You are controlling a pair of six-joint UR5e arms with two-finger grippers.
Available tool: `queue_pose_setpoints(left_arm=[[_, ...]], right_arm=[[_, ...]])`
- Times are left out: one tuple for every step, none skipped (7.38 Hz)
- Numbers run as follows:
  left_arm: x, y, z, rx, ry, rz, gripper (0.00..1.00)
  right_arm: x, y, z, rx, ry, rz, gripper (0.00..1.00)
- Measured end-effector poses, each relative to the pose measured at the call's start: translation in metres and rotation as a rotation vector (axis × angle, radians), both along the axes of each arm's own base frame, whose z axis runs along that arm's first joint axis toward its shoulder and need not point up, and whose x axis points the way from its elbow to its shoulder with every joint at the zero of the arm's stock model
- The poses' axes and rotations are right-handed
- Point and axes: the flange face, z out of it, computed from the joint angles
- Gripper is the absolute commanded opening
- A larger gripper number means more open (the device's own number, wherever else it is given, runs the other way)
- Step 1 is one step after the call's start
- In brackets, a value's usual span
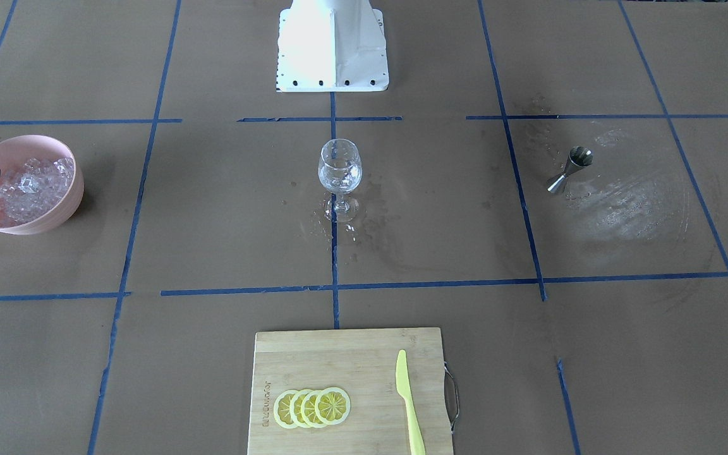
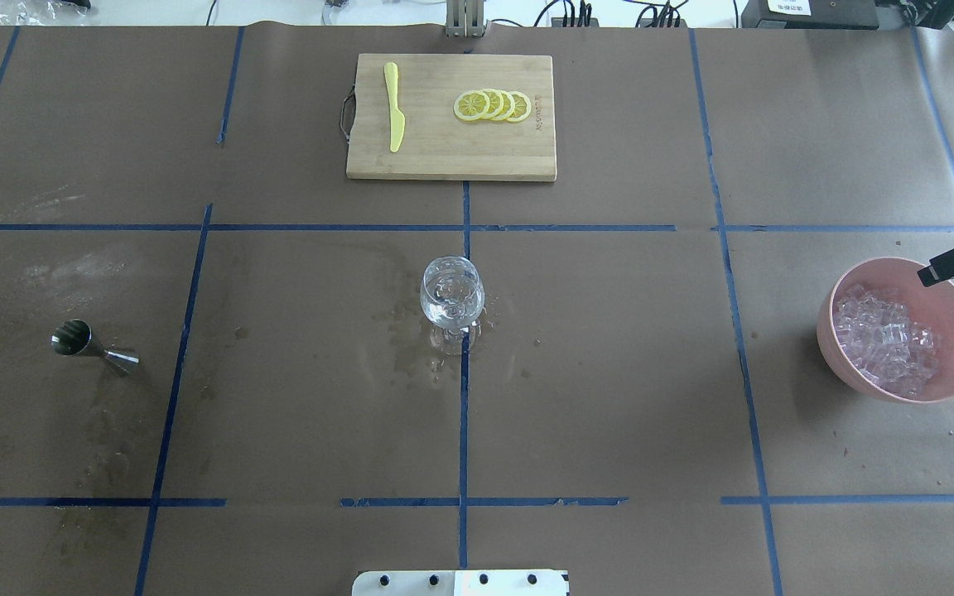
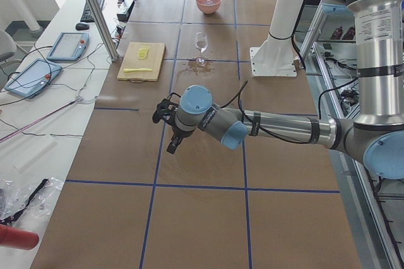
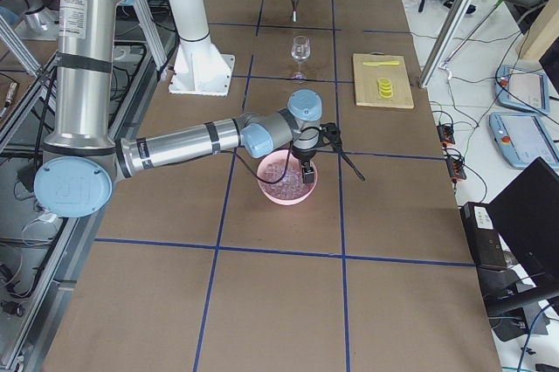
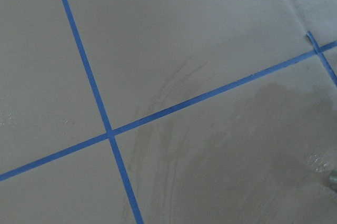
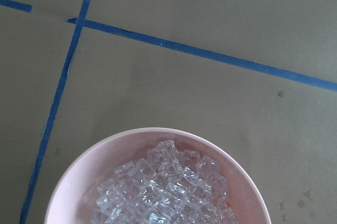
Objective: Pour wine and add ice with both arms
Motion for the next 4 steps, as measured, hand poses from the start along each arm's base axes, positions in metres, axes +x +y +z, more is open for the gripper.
queue_pose_setpoints(left_arm=[[0.026, 0.005, -0.015, 0.0, 0.07, -0.019, 0.98], [0.051, 0.016, -0.028, 0.012, 0.138, -0.035, 0.97], [0.072, 0.035, -0.033, 0.031, 0.179, -0.057, 0.98], [0.088, 0.057, -0.033, 0.046, 0.193, -0.09, 0.98]], right_arm=[[-0.001, 0.001, -0.002, -0.008, -0.014, 0.001, 1.0], [-0.003, 0.003, -0.006, -0.022, -0.038, -0.005, 1.0], [-0.004, 0.004, -0.009, -0.031, -0.058, -0.012, 1.0], [-0.005, 0.004, -0.01, -0.036, -0.067, -0.015, 1.0]])
